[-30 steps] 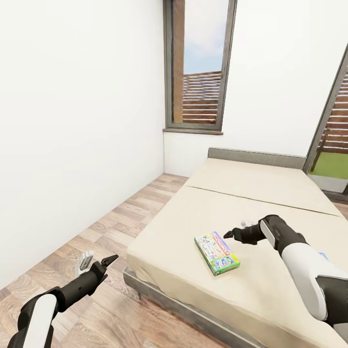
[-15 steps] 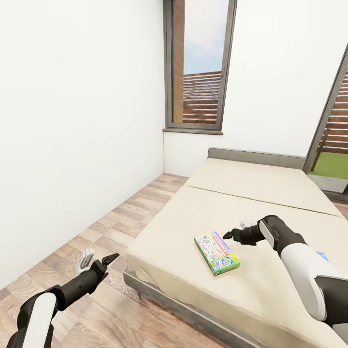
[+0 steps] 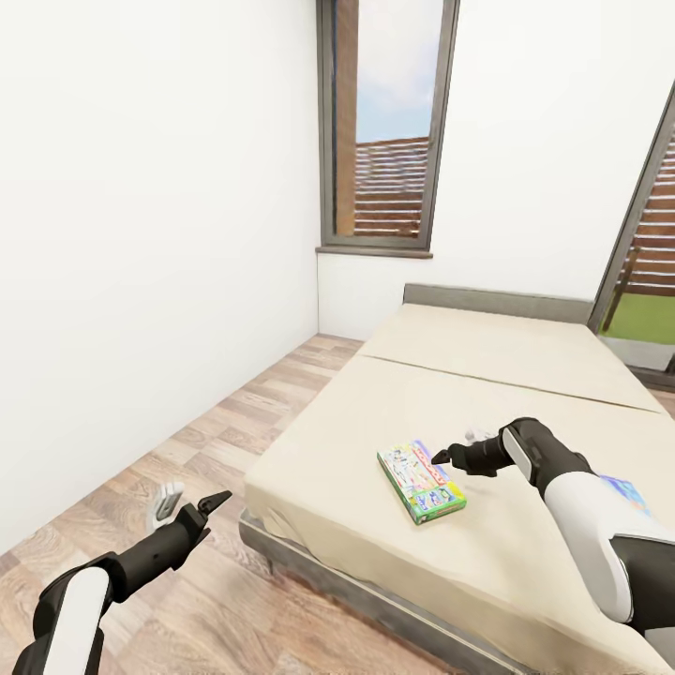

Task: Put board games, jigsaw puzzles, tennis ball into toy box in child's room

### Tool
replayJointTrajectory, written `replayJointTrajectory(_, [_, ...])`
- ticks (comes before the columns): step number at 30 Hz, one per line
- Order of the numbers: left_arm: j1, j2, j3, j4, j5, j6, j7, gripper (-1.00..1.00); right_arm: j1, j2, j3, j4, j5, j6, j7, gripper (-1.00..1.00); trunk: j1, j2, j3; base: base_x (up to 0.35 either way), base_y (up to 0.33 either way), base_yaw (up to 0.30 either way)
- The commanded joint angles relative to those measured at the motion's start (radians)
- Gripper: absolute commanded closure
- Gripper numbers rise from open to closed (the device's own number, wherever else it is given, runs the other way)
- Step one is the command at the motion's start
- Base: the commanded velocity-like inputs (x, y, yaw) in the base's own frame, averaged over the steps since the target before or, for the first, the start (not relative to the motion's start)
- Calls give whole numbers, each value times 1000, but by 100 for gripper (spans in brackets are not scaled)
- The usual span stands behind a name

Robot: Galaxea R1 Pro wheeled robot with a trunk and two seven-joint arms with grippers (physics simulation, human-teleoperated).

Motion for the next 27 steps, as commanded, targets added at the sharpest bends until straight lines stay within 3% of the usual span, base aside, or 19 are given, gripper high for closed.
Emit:
replayJointTrajectory(1, [-1,-1,3,0,-6,6,-8,-100,0,0,-6,-1,1,6,3,-100,4,-8,-4,0,0,0])
replayJointTrajectory(6, [-1,-1,3,-1,-7,6,-8,-100,0,0,-6,-1,0,6,3,-100,23,-43,-20,0,0,0])
replayJointTrajectory(27, [-1,-1,5,-1,-6,6,-8,-100,2,0,-6,-2,-2,5,5,-100,23,-43,-20,0,0,0])
